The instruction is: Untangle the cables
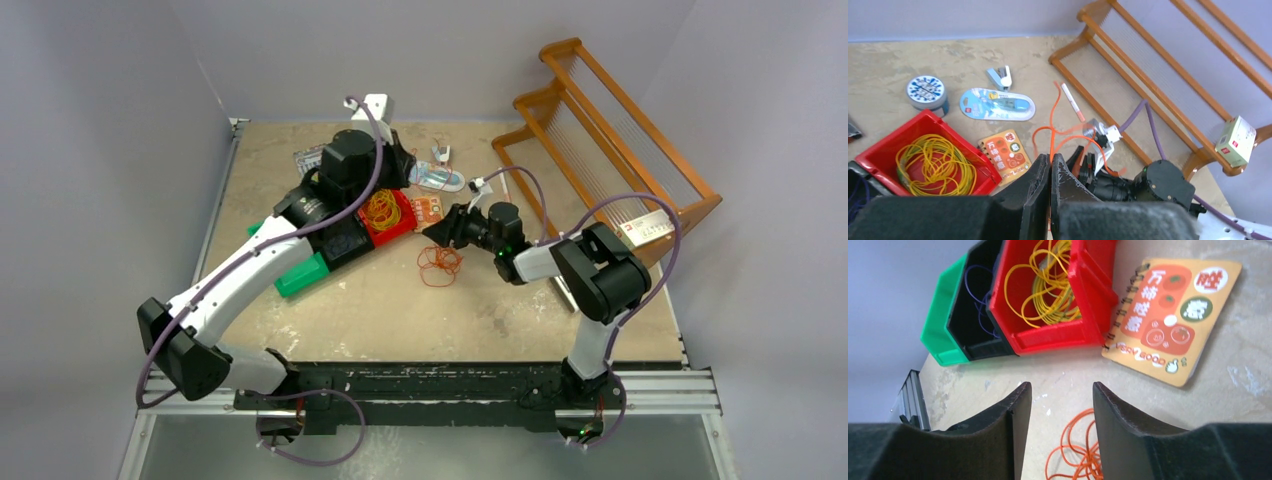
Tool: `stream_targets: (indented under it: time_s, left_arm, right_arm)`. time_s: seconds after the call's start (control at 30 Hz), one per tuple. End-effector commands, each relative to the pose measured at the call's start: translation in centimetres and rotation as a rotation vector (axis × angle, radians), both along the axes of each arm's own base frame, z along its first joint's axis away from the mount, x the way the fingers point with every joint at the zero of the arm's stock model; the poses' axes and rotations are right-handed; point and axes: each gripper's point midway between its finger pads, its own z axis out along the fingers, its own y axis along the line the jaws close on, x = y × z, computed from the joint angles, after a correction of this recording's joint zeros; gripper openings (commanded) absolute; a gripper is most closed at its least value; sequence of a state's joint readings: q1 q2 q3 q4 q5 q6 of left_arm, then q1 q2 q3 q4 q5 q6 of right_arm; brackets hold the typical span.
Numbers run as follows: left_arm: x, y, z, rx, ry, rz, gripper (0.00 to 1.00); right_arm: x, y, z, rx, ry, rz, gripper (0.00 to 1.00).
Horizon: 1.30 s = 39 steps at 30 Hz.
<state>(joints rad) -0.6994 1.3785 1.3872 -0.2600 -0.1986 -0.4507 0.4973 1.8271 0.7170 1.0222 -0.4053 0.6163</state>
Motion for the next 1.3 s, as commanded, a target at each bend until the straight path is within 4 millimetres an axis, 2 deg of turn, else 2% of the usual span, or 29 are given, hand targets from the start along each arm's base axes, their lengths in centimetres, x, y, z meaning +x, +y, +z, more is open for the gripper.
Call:
stream_targets:
  time_s: [0.0,0.2,0.33,0.53,0.8,0.97,1.1,1.27]
  left_arm:
    - [0.2,2.9,5.5,-0.057,-0.106,0.054,0.0]
    - [1.1,5.6,6.0,-0.045,-0.108,0.11,0.0]
    - [1.6,7.5,4.7,-0.002,-0.08,0.164,0.0]
    - [1.9,12.1,2.3,0.055,-0.036,0.269,0.0]
    - [0.3,19.1,-0.4,0.141,0.028,0.47,0.0]
    - [-1.4,22.9,-2.8,0.196,0.091,0.594,0.0]
    - [-2.6,26.4,-3.4,0.187,0.114,0.735,0.0]
    - [-3.5,29.7,-5.3,0.192,0.173,0.878,0.0]
  right_arm:
    - [0.3,-0.4,0.2,0.017,-0.017,-0.046,0.49]
    - [0.8,-1.7,0.3,-0.015,-0.022,-0.125,0.48]
    - [1.0,-2.6,1.5,-0.041,-0.062,-0.167,0.49]
    - [1.4,-3.4,2.5,-0.092,-0.11,-0.194,0.51]
    - [1.4,-3.5,3.5,-0.098,-0.152,-0.19,0.53]
    - [1.3,-3.5,3.3,-0.103,-0.146,-0.184,0.54]
    - [1.2,-3.2,2.3,-0.114,-0.119,-0.165,0.54]
    - [1.3,-3.1,2.4,-0.109,-0.12,-0.163,0.54]
